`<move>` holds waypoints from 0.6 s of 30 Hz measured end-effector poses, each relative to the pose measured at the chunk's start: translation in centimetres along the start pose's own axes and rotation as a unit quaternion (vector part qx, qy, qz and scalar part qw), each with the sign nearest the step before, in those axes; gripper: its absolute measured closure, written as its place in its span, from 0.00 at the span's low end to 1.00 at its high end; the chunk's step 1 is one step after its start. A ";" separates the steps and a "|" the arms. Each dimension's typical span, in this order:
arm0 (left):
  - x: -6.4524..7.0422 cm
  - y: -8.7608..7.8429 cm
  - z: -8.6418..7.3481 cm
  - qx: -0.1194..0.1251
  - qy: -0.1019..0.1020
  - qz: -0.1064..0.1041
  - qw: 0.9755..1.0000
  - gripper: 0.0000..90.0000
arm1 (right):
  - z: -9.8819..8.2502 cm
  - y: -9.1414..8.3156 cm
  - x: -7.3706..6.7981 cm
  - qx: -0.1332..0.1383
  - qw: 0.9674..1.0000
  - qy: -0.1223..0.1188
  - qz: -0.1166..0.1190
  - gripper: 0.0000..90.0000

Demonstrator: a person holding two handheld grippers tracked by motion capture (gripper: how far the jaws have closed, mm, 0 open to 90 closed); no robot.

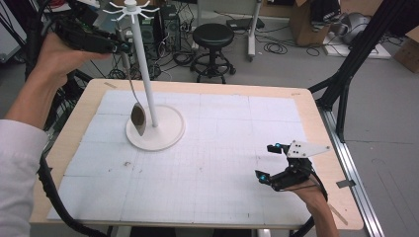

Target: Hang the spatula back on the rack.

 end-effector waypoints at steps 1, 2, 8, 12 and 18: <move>0.0 -0.1 0.0 0.003 0.004 0.002 1.000 0.75 | 0.0 0.0 0.0 0.000 1.000 0.001 0.000 0.00; 0.0 -0.3 0.2 0.013 0.007 0.004 1.000 0.72 | 0.0 0.0 0.0 0.000 1.000 0.001 0.000 0.00; 0.2 -1.8 -0.4 0.024 0.025 0.019 0.999 0.48 | 0.0 0.2 -0.1 -0.003 1.000 -0.002 -0.001 0.00; 0.4 -2.8 -1.9 0.031 0.016 0.007 0.999 0.36 | 0.1 0.4 -0.2 -0.005 1.000 -0.001 0.001 0.00; 1.7 -3.5 -5.3 0.035 0.024 -0.015 0.999 0.15 | 0.3 0.8 -0.3 -0.007 1.000 -0.002 0.001 0.00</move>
Point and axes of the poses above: each handheld gripper's, and its own axes: y roughly forward along the jaws, z roughly out of its top, x roughly to its right, the point moved 10 cm from there along y, roughly forward along the jaws, and after that the axes turned 7 degrees about -y, right-handed, at the moved point
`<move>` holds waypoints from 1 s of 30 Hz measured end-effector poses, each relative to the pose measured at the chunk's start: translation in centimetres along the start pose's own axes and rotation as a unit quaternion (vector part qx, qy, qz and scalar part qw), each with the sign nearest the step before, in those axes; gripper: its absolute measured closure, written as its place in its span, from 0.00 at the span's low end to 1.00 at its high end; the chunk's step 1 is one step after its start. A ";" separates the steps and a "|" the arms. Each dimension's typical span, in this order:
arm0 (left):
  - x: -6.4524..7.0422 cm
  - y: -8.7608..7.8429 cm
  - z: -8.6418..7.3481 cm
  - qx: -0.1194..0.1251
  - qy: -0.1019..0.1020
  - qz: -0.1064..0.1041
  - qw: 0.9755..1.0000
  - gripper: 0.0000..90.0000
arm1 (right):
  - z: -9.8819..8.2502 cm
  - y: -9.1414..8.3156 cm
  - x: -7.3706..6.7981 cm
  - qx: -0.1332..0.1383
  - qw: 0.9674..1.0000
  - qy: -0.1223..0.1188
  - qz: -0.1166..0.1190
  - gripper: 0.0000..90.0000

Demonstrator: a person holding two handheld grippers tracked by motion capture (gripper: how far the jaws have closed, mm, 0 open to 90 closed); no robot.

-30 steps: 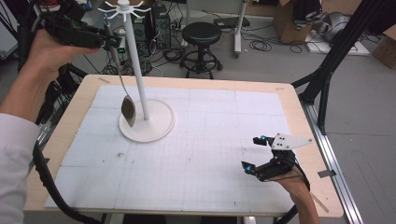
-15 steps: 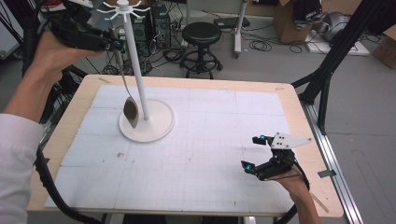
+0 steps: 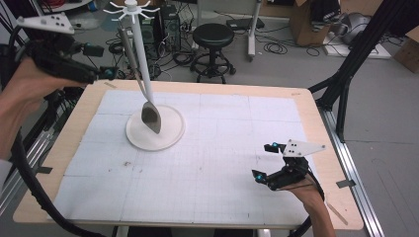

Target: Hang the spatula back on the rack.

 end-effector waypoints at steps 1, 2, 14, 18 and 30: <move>0.2 -0.1 -0.6 -0.001 0.004 0.003 1.000 0.11 | 0.0 0.1 0.1 0.002 1.000 0.001 -0.001 0.00; 0.4 -0.2 -1.1 0.001 0.007 0.003 1.000 0.09 | 0.0 0.1 0.1 0.001 1.000 0.000 -0.002 0.00; 4.4 -1.3 -7.1 0.052 0.011 -0.035 0.998 0.02 | 0.6 0.0 0.4 0.013 1.000 0.002 -0.008 0.00; 5.2 -1.7 -9.3 0.066 0.008 -0.032 0.997 0.02 | 0.7 0.0 0.6 0.014 1.000 -0.002 -0.013 0.00; 6.6 -1.4 -15.4 0.096 0.004 -0.029 0.995 0.02 | 1.0 -0.6 1.1 0.033 0.999 -0.001 -0.033 0.00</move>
Point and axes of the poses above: each handheld gripper's, and its own axes: y roughly forward along the jaws, z roughly out of its top, x roughly to its right, the point moved 10 cm from there along y, roughly forward along the jaws, and after that the axes turned 7 degrees about -y, right-handed, at the moved point
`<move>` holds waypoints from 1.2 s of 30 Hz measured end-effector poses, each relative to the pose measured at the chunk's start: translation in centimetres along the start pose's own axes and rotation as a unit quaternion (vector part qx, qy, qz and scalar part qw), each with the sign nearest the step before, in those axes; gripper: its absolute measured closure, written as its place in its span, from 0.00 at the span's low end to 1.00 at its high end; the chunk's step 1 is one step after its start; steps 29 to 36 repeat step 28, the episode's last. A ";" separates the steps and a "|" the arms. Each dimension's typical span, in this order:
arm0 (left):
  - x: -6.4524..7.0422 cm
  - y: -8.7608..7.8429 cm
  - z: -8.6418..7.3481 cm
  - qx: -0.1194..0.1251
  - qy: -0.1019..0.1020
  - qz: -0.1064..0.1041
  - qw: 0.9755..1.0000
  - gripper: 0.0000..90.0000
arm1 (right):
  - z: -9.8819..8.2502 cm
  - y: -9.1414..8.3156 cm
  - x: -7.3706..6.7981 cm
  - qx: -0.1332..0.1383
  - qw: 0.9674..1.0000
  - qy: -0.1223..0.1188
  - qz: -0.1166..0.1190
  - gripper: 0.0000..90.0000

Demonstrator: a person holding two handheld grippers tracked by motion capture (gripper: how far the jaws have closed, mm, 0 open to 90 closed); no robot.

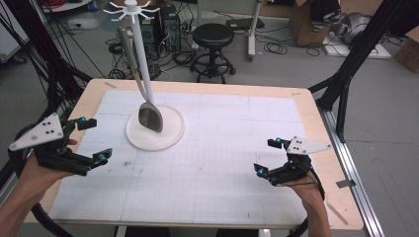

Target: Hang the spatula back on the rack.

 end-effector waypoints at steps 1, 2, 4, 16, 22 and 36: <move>0.1 0.0 -0.6 0.003 -0.006 -0.004 1.000 0.02 | 0.0 -0.1 0.0 0.006 1.000 0.001 -0.002 0.00; 0.0 0.0 -1.1 0.006 -0.010 -0.001 1.000 0.02 | 0.0 -0.2 0.0 0.010 1.000 0.004 -0.002 0.00; -0.1 0.1 -2.1 0.013 -0.022 -0.002 1.000 0.02 | -0.3 -0.2 0.0 0.008 1.000 0.004 -0.004 0.00; 0.7 1.7 -6.6 0.014 -0.028 -0.015 0.999 0.02 | -1.3 0.1 -0.3 -0.008 1.000 0.006 -0.010 0.00; 0.8 2.2 -7.3 0.008 -0.033 -0.018 0.999 0.02 | -1.6 0.0 -0.1 -0.009 1.000 0.010 -0.017 0.00; 0.9 2.4 -7.4 0.006 -0.033 -0.018 0.999 0.02 | -1.7 -0.1 -0.1 -0.009 1.000 0.006 -0.018 0.00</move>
Point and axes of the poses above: each handheld gripper's, and its own axes: y roughly forward along the jaws, z roughly out of its top, x roughly to its right, the point moved 10 cm from there along y, roughly forward along the jaws, and after that the axes turned 7 degrees about -y, right-handed, at the moved point
